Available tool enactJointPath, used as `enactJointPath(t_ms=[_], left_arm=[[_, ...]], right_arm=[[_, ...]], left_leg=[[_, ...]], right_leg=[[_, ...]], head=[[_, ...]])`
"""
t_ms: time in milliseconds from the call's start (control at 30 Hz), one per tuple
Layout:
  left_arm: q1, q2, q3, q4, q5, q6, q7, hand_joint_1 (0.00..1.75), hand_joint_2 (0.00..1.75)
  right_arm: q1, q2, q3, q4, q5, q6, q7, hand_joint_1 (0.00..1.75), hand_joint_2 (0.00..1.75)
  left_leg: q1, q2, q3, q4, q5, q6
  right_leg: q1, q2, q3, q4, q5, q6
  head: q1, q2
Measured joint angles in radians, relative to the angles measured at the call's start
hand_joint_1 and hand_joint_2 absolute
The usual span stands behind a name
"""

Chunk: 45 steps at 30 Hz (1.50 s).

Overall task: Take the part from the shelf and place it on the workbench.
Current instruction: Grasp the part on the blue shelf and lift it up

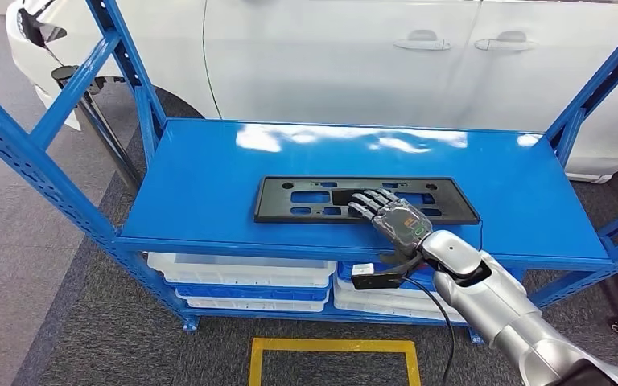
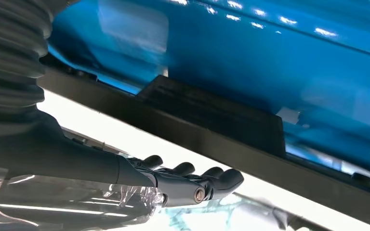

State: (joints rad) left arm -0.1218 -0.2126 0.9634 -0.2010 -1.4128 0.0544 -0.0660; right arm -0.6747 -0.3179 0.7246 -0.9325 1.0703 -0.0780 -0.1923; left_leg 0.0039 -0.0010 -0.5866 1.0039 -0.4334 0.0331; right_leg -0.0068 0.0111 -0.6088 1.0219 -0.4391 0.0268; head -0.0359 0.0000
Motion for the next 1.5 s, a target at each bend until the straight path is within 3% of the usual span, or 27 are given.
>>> enactJointPath(t_ms=[33,133,167,200,233,300,367,467,533,633,667,700,733,833,900,1000,1067,1167,1200,1233,1300,1367,1500], left_arm=[[-0.002,-0.001,0.000,0.000,0.000,0.000,0.000,0.00,0.00],[-0.004,-0.001,0.000,0.000,0.003,0.001,0.000,0.00,0.00],[-0.005,-0.002,0.000,0.000,0.005,0.001,0.000,0.00,0.00],[-0.005,-0.002,0.000,0.000,0.006,0.000,0.000,0.00,0.00],[-0.005,-0.003,0.000,0.000,0.008,0.000,0.000,0.00,0.00],[-0.005,-0.004,0.000,0.000,0.009,0.000,0.000,0.00,0.00],[-0.004,-0.005,0.000,0.000,0.009,0.000,0.000,0.00,0.00],[-0.002,-0.006,0.000,0.000,0.012,0.000,0.000,0.00,0.00],[0.000,-0.006,0.000,0.000,0.017,0.000,-0.001,0.00,0.00],[0.002,-0.006,0.001,0.000,0.026,0.001,-0.004,0.00,0.00],[0.004,-0.006,0.001,0.000,0.030,0.003,-0.005,0.00,0.00],[0.006,-0.006,0.002,0.000,0.035,0.006,-0.006,0.00,0.00],[0.008,-0.006,0.002,0.000,0.039,0.009,-0.007,0.00,0.00],[0.013,-0.006,0.004,0.000,0.047,0.019,-0.014,0.00,0.00],[0.013,-0.007,0.005,0.000,0.051,0.023,-0.019,0.00,0.00],[0.012,-0.008,0.005,0.000,0.052,0.027,-0.024,0.00,0.00],[0.009,-0.009,0.006,0.000,0.053,0.028,-0.027,0.00,0.00],[0.009,-0.009,0.006,0.000,0.054,0.029,-0.029,0.00,0.00],[0.011,-0.009,0.007,0.000,0.054,0.028,-0.030,0.00,0.00],[0.012,-0.009,0.008,0.000,0.054,0.028,-0.031,0.00,0.00],[0.015,-0.009,0.009,0.001,0.057,0.027,-0.032,0.00,0.00],[0.017,-0.008,0.010,0.001,0.062,0.026,-0.032,0.00,0.00],[0.028,-0.007,0.017,0.001,0.071,0.027,-0.035,0.00,0.00]], right_arm=[[-0.020,0.005,0.007,0.019,0.001,0.011,-0.004,0.00,1.75],[-0.082,0.028,0.035,0.085,-0.001,0.039,-0.016,0.00,1.75],[-0.108,0.037,0.044,0.108,-0.003,0.045,-0.019,0.00,1.75],[-0.140,0.044,0.052,0.131,-0.005,0.049,-0.021,0.00,1.75],[-0.176,0.051,0.058,0.151,-0.006,0.052,-0.022,0.00,1.75],[-0.245,0.058,0.066,0.185,-0.009,0.053,-0.023,0.00,1.75],[-0.290,0.067,0.076,0.210,-0.009,0.052,-0.024,0.00,1.75],[-0.331,0.081,0.091,0.236,-0.009,0.055,-0.024,0.00,1.75],[-0.369,0.095,0.107,0.254,-0.011,0.074,-0.033,0.00,1.75],[-0.439,0.121,0.141,0.294,-0.020,0.124,-0.063,0.00,1.75],[-0.459,0.129,0.154,0.306,-0.021,0.141,-0.072,0.00,1.75],[-0.476,0.137,0.166,0.315,-0.022,0.154,-0.080,0.00,1.75],[-0.492,0.146,0.177,0.323,-0.022,0.164,-0.085,0.00,1.75],[-0.535,0.169,0.213,0.344,-0.021,0.178,-0.092,0.00,1.75],[-0.546,0.183,0.238,0.358,-0.021,0.182,-0.096,0.00,1.75],[-0.541,0.198,0.279,0.381,-0.028,0.184,-0.111,0.00,1.75],[-0.538,0.201,0.306,0.396,-0.044,0.185,-0.129,0.00,1.75],[-0.530,0.199,0.341,0.417,-0.081,0.202,-0.159,0.00,1.75],[-0.529,0.196,0.349,0.421,-0.096,0.220,-0.173,0.00,1.75],[-0.531,0.192,0.356,0.421,-0.112,0.244,-0.188,0.00,1.75],[-0.552,0.173,0.370,0.407,-0.162,0.315,-0.210,0.00,1.75],[-0.593,0.143,0.385,0.366,-0.239,0.387,-0.211,0.00,1.75],[-0.673,0.073,0.414,0.250,-0.406,0.456,-0.169,0.00,1.75]], left_leg=[[0.002,0.003,-0.001,-0.003,0.004,0.005],[0.002,0.014,-0.016,-0.003,0.015,0.011],[0.001,0.016,-0.022,-0.002,0.019,0.010],[0.001,0.017,-0.028,0.000,0.023,0.009],[0.001,0.018,-0.033,0.002,0.026,0.007],[0.000,0.016,-0.041,0.009,0.031,0.001],[-0.001,0.010,-0.044,0.013,0.036,-0.008],[0.000,0.005,-0.047,0.010,0.044,-0.026],[0.000,0.004,-0.066,0.047,0.018,-0.036],[0.005,0.003,-0.151,0.240,-0.078,-0.048],[0.006,0.003,-0.175,0.291,-0.092,-0.050],[0.006,0.003,-0.182,0.305,-0.086,-0.051],[0.006,0.004,-0.170,0.277,-0.062,-0.050],[0.005,0.004,-0.076,0.076,0.031,-0.039],[0.001,0.003,-0.047,0.016,0.039,-0.030],[0.004,0.001,-0.041,0.006,0.035,-0.015],[0.007,0.000,-0.035,-0.001,0.036,-0.004],[0.006,0.000,-0.033,0.000,0.032,0.003],[0.006,-0.001,-0.032,0.001,0.031,0.003],[0.006,-0.001,-0.030,0.003,0.028,0.003],[0.006,-0.003,-0.027,0.009,0.022,-0.002],[0.002,-0.004,-0.029,0.017,0.015,-0.010],[-0.001,-0.005,-0.030,0.022,0.007,-0.027]], right_leg=[[-0.001,0.000,-0.018,0.037,-0.024,0.005],[-0.007,-0.004,-0.112,0.239,-0.125,0.017],[-0.008,-0.005,-0.128,0.280,-0.136,0.019],[-0.010,-0.006,-0.121,0.276,-0.127,0.020],[-0.012,-0.007,-0.091,0.231,-0.103,0.020],[-0.013,-0.008,0.002,0.082,-0.055,0.015],[-0.009,-0.009,0.051,-0.005,-0.037,0.005],[-0.005,-0.013,0.051,-0.016,-0.028,-0.014],[-0.011,-0.014,0.049,-0.021,-0.018,-0.028],[-0.009,-0.014,0.046,-0.021,-0.015,-0.037],[-0.008,-0.013,0.046,-0.021,-0.015,-0.038],[-0.007,-0.012,0.048,-0.021,-0.017,-0.038],[-0.006,-0.011,0.050,-0.021,-0.018,-0.037],[-0.003,-0.011,0.056,-0.018,-0.028,-0.029],[0.001,-0.012,0.056,-0.018,-0.033,-0.020],[0.000,-0.013,0.054,-0.012,-0.044,-0.004],[-0.003,-0.013,0.022,0.055,-0.081,0.005],[-0.006,-0.012,-0.089,0.251,-0.151,0.013],[-0.007,-0.012,-0.110,0.277,-0.148,0.015],[-0.007,-0.012,-0.113,0.264,-0.124,0.014],[-0.008,-0.013,-0.065,0.136,-0.042,0.010],[-0.004,-0.013,-0.019,0.023,0.008,0.001],[-0.002,-0.011,-0.010,-0.004,0.014,-0.019]], head=[[0.000,0.000],[0.000,0.000],[0.000,0.000],[0.000,0.000],[0.000,0.000],[0.000,0.000],[0.000,0.000],[0.000,0.000],[0.000,0.000],[0.000,0.000],[0.000,0.000],[0.000,0.000],[0.000,0.000],[0.000,0.000],[0.000,0.000],[0.000,0.000],[0.000,0.000],[0.000,0.000],[0.000,0.000],[0.000,0.000],[0.000,0.000],[0.000,0.000],[0.000,0.000]])
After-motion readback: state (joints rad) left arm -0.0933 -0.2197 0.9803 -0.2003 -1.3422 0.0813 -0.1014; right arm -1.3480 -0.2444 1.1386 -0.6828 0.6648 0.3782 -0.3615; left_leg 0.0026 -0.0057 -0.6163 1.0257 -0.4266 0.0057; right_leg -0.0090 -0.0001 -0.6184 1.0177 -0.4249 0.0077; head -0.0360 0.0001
